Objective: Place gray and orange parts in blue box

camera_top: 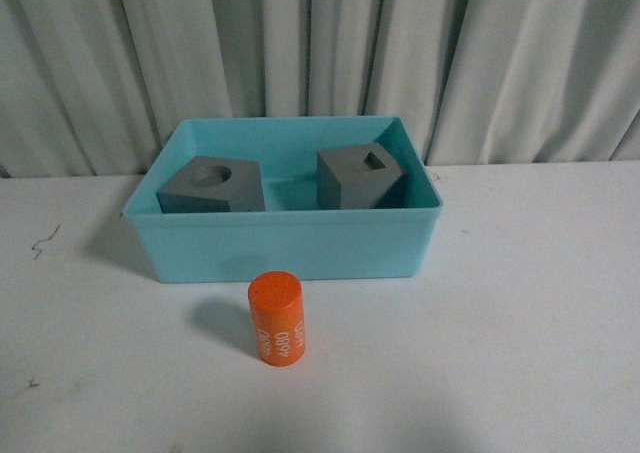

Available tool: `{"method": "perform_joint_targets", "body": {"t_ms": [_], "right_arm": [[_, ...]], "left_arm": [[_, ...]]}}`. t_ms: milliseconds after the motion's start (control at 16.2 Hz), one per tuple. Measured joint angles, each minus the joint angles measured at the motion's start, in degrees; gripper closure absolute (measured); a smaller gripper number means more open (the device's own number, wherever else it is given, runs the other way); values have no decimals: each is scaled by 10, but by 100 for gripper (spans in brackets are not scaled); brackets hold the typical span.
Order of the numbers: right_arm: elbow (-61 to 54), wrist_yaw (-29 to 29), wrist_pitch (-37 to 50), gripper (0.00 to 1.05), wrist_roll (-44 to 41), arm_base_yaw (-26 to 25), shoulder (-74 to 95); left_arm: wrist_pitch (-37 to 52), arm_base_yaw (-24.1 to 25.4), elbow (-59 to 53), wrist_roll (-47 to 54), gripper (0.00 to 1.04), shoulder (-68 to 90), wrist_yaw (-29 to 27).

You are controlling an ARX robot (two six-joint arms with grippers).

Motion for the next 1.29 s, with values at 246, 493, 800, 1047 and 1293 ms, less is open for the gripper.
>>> {"method": "perform_joint_targets", "body": {"t_ms": [246, 493, 800, 1047, 1293], "right_arm": [[0, 0, 0, 6, 0, 0, 0], [0, 0, 0, 6, 0, 0, 0], [0, 0, 0, 6, 0, 0, 0], [0, 0, 0, 6, 0, 0, 0], [0, 0, 0, 6, 0, 0, 0]], "left_arm": [[400, -37, -220, 47, 56, -202, -86], [342, -113, -248, 46, 104, -285, -168], [299, -226, -271, 49, 103, -362, -271], [259, -225, -271, 49, 103, -403, -283], [245, -225, -271, 49, 103, -418, -282]]}}
